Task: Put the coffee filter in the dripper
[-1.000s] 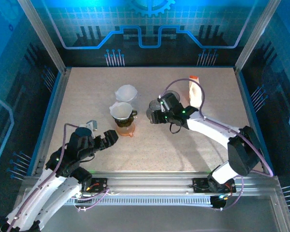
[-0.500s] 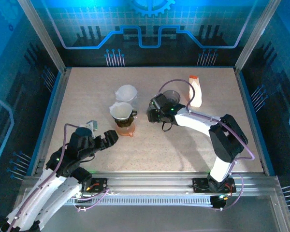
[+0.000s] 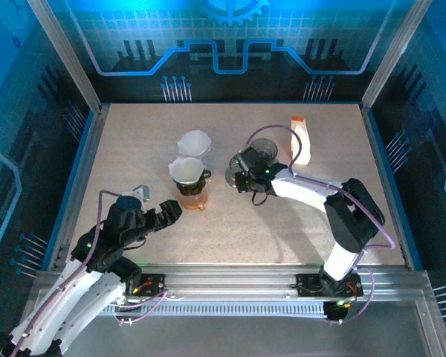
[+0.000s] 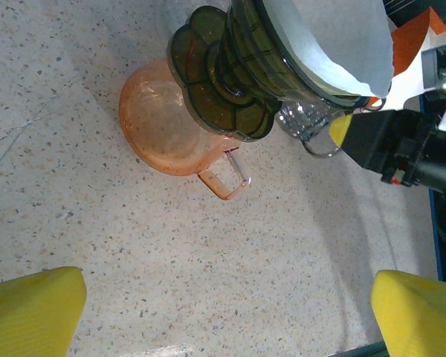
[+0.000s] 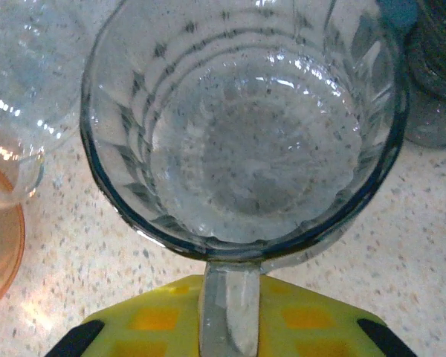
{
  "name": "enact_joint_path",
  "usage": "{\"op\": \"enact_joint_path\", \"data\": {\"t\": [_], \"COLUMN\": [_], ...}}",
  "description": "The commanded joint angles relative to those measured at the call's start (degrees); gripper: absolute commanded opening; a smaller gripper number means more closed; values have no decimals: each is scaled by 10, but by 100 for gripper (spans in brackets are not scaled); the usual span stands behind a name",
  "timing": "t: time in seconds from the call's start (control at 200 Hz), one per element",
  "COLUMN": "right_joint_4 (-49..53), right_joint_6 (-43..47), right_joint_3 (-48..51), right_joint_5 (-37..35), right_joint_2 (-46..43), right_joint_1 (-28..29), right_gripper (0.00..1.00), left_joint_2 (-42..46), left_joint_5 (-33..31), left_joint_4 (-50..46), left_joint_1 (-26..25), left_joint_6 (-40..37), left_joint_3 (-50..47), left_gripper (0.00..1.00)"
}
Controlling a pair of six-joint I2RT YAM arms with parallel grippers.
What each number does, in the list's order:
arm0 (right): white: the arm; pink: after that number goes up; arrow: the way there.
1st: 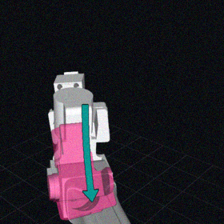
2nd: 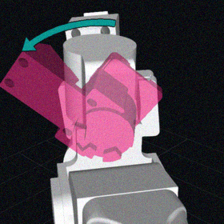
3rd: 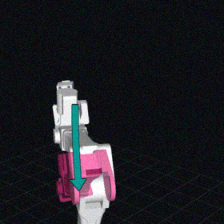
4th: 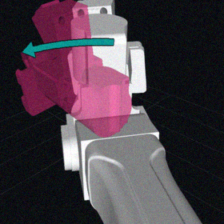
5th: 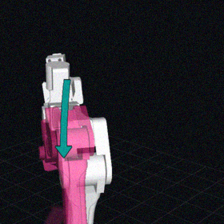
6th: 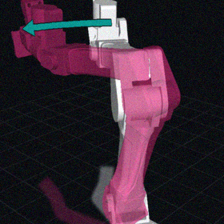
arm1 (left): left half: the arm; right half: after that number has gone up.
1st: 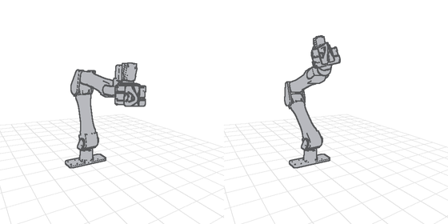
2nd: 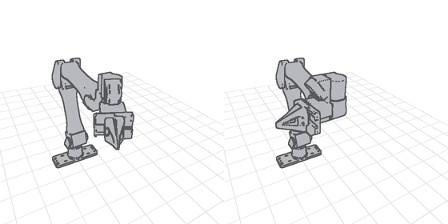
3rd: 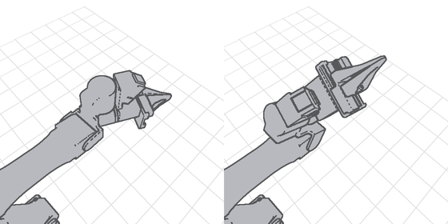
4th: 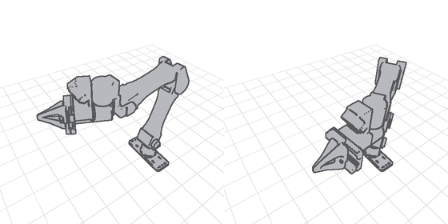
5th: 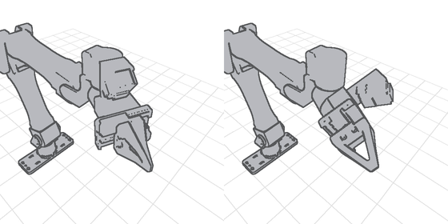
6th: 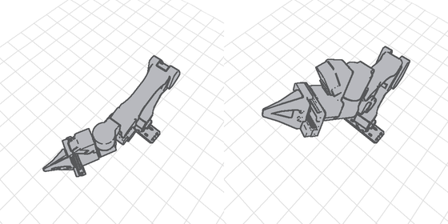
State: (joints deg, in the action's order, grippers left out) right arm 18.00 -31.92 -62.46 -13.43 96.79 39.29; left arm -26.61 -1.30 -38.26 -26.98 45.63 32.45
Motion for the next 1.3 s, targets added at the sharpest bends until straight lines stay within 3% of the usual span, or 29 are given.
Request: {"op": "enact_joint_path", "data": {"t": [0.0, 0.28, 0.6, 0.7, 0.76, 0.926, 1.006, 1.296], "right_joint_4": [28, 103, 67, 70, 70, 75, 84, 42], "right_joint_6": [16, 22, -29, -38, -43, -32, -14, 72], "right_joint_3": [28, 113, 199, 208, 211, 197, 182, 100], "right_joint_5": [21, 25, 11, -8, -14, -34, -32, 67], "right_joint_2": [-57, -179, -223, -241, -250, -273, -281, -241], "right_joint_1": [15, 88, 204, 220, 221, 214, 196, 4], "right_gripper": [19, 19, 19, 23, 30, 52, 57, 63], "left_joint_2": [3, 1, -3, -2, 0, 2, 2, 2], "left_joint_5": [-2, -5, -5, -4, -2, -1, -1, -1], "left_joint_4": [1, 5, 6, 0, 0, 8, 7, 7], "left_joint_1": [5, 6, 7, 7, 7, 7, 7, 8], "left_joint_6": [4, 3, 3, 2, 4, 9, 7, 9], "left_joint_3": [-1, 0, -2, -5, -10, -13, -10, -15], "left_gripper": [99, 99, 99, 99, 99, 99, 99, 99]}}
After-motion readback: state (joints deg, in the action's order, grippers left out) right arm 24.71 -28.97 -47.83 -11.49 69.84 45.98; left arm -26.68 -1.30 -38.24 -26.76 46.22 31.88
